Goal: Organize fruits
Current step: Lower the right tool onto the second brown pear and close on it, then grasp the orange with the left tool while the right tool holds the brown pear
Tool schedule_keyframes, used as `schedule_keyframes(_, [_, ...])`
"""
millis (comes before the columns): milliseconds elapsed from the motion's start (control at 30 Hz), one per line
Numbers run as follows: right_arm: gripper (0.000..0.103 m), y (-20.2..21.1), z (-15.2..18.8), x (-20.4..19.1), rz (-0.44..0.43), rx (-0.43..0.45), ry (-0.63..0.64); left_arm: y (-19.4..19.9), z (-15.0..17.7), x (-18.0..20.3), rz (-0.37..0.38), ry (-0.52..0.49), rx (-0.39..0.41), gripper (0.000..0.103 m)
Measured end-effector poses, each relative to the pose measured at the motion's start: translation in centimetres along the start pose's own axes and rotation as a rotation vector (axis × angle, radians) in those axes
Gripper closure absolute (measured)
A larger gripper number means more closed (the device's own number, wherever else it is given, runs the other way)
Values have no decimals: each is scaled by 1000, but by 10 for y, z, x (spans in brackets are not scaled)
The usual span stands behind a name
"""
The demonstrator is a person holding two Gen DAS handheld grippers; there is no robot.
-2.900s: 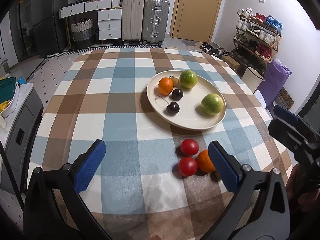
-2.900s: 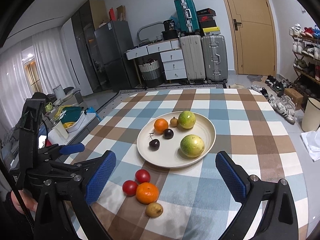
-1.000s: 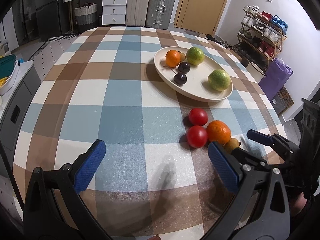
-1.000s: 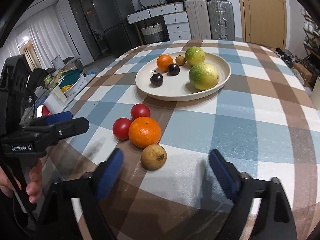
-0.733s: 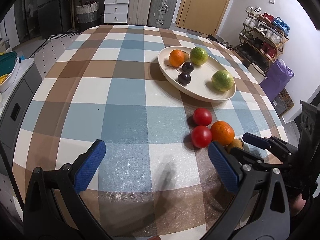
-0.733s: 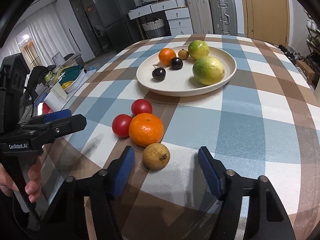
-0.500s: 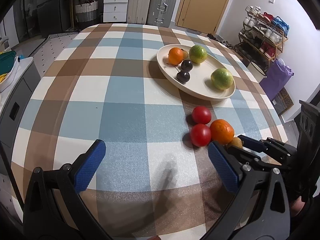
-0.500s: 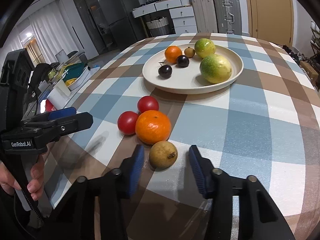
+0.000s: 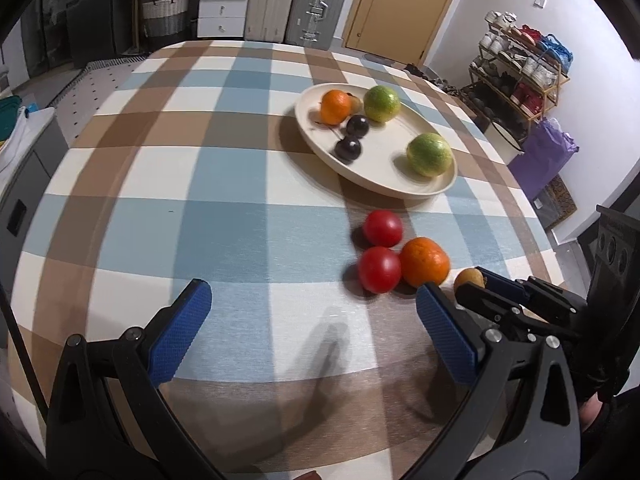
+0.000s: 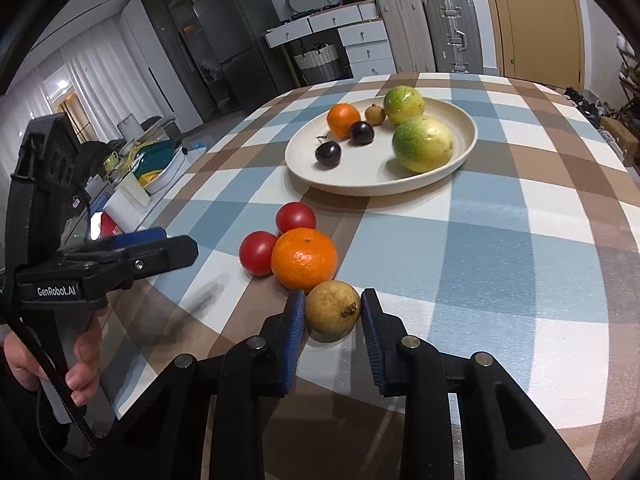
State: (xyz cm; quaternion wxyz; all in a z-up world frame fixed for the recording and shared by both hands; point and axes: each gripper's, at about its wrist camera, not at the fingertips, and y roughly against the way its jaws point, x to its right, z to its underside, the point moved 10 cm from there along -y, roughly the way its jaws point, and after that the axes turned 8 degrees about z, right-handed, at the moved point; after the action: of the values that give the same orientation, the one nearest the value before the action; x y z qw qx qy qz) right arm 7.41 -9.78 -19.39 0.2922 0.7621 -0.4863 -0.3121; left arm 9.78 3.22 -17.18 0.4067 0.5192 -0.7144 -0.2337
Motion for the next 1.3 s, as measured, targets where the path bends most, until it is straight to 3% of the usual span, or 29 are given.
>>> schedule_keyframes(467, [74, 19, -4, 32, 11, 52, -79, -27, -12, 45, 12, -106, -37, 1])
schedule_keyframes(1067, [74, 24, -2, 52, -45, 54, -153, -63, -15, 93, -106, -330, -61, 2])
schedule_keyframes(1200, [74, 26, -2, 56, -48, 58, -165, -64, -15, 99, -100, -350, -54, 4])
schedule_keyframes(1300, [74, 26, -1, 58, -48, 59, -176, -65, -15, 101, -108, -369, -55, 12])
